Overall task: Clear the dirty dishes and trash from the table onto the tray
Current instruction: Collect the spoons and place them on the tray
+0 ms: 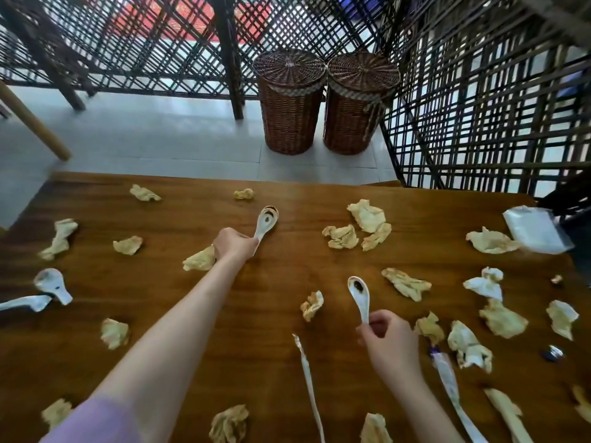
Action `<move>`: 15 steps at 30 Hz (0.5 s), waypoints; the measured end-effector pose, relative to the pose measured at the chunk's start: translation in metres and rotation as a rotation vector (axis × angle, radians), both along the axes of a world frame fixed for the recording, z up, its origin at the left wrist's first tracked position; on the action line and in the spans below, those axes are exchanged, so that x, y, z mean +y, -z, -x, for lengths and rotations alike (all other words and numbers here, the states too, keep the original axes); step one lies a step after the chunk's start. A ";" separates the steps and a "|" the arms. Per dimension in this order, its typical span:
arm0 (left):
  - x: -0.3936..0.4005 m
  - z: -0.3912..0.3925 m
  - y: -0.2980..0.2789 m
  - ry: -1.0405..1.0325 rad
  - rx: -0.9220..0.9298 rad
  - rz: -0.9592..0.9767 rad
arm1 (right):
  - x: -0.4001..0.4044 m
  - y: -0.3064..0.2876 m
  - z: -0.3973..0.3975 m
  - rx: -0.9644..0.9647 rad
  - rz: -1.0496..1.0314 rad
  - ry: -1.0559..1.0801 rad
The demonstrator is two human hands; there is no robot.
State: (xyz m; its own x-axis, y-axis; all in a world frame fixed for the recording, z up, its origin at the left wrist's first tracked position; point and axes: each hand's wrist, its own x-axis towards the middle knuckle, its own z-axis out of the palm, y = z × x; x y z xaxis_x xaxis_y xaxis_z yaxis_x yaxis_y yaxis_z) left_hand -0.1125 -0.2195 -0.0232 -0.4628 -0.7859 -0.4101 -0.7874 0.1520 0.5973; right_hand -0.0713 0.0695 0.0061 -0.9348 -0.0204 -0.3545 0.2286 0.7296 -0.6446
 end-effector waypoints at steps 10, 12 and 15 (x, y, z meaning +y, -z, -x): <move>0.007 0.008 0.001 0.076 -0.047 0.101 | 0.002 0.003 0.000 -0.023 -0.003 -0.010; 0.007 0.008 0.002 0.086 -0.042 0.112 | 0.004 0.003 0.000 -0.023 -0.008 -0.013; 0.009 0.007 0.004 0.120 -0.057 0.115 | 0.007 0.004 -0.001 -0.026 0.002 -0.012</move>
State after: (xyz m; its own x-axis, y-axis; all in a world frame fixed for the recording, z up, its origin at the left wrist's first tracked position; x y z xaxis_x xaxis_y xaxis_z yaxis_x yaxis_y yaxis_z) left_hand -0.1190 -0.2109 -0.0271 -0.5344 -0.7700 -0.3486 -0.7918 0.3117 0.5253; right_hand -0.0706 0.0761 0.0019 -0.9251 -0.0321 -0.3785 0.2366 0.7307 -0.6404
